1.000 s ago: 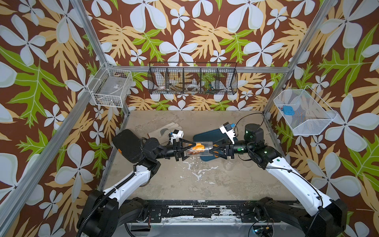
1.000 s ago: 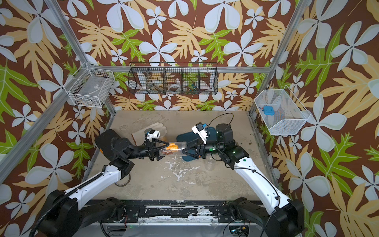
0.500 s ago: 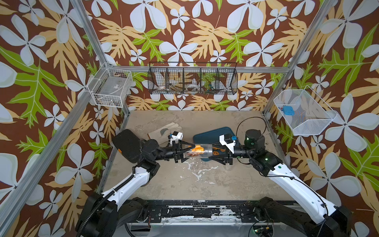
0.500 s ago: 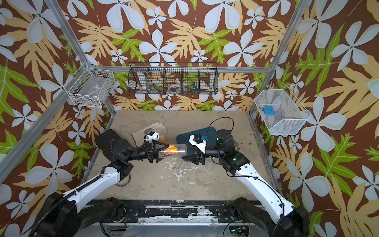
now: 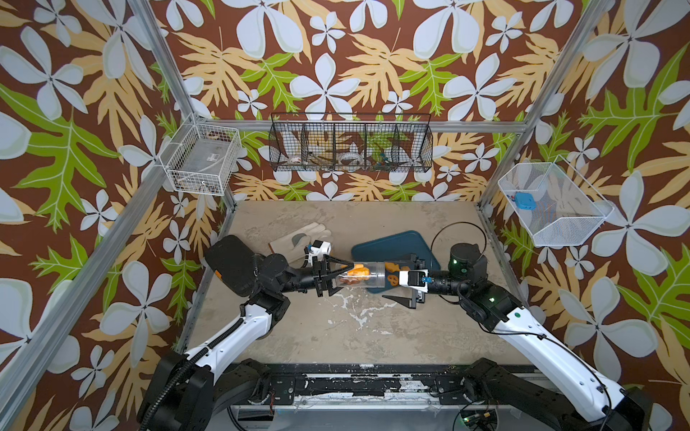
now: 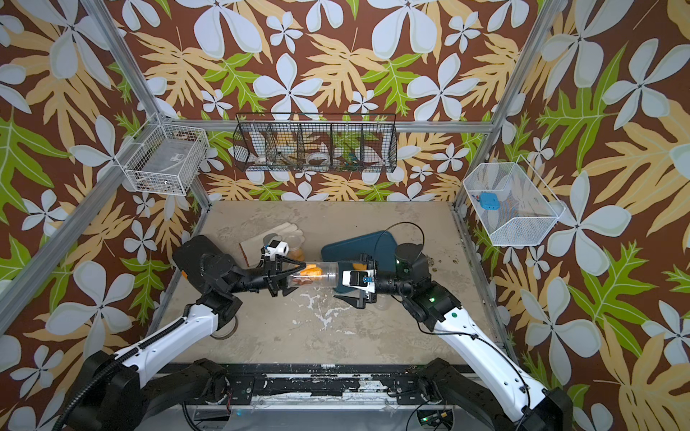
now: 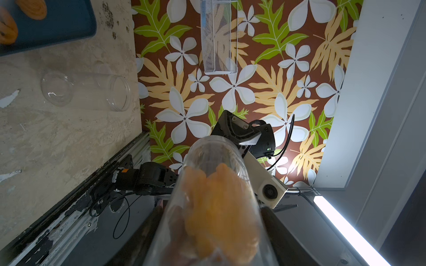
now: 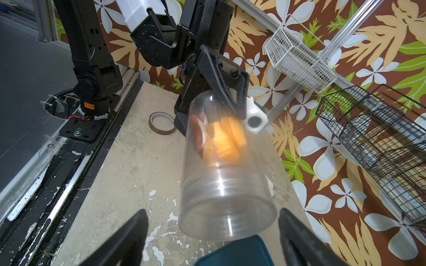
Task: Pour the cookies out of the jar
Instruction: Unscrew the lid from the jar.
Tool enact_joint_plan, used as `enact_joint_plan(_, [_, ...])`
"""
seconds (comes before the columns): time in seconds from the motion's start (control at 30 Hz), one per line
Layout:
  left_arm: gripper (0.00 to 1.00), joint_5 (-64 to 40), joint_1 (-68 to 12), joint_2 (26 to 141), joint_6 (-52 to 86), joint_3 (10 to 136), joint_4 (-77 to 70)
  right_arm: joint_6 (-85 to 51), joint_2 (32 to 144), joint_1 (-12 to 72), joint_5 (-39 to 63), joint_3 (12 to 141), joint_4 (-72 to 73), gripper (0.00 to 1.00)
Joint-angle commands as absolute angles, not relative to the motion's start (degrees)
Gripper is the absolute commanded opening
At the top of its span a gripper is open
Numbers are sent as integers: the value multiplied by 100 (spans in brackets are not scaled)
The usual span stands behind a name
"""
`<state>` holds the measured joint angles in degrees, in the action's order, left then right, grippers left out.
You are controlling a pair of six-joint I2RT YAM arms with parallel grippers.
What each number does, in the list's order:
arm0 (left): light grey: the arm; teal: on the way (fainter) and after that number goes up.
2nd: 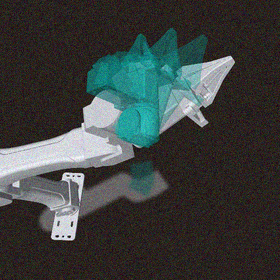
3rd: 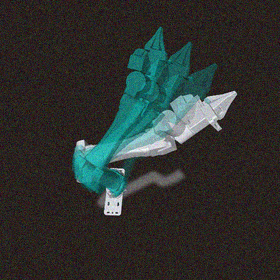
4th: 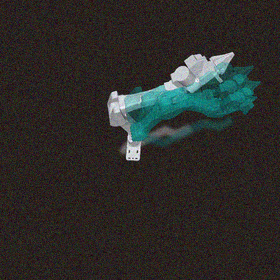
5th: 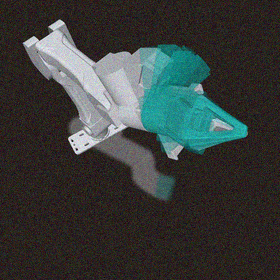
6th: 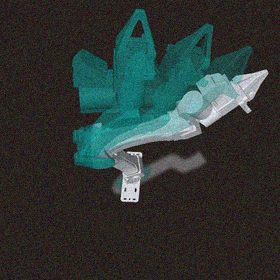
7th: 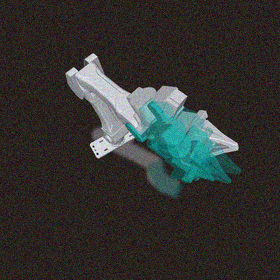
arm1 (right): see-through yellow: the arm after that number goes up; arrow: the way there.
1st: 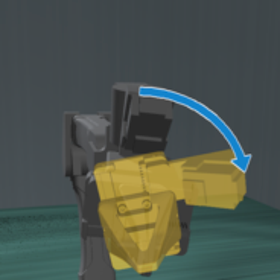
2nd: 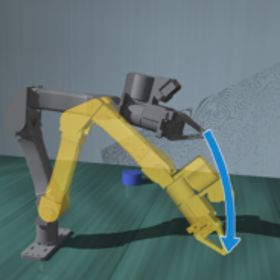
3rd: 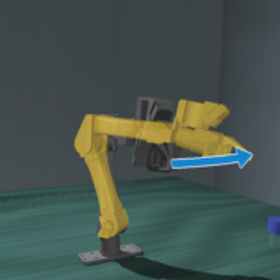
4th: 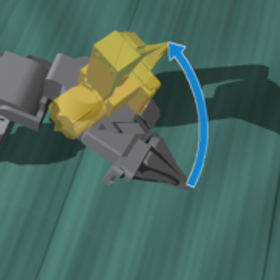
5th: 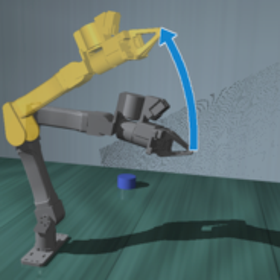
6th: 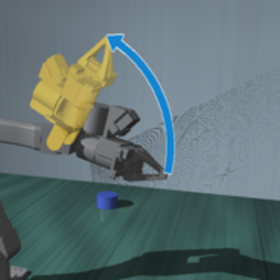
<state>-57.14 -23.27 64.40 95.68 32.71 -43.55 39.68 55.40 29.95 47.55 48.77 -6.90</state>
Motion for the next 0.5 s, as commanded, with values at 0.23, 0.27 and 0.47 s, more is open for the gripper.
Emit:
enact_joint_plan(0.23, [33,-5643,-2312,6423,9560,3278,-4509,1408,4807,2992,3789,5115,159,100])
enact_joint_plan(0.27, [33,-5638,-2313,6419,9548,3278,-4509,759,4796,2991,3450,5282,202,100])
enact_joint_plan(0.47, [34,-5634,-2312,6383,9301,3353,-4298,-2761,5792,2172,2676,6954,-1977,100])
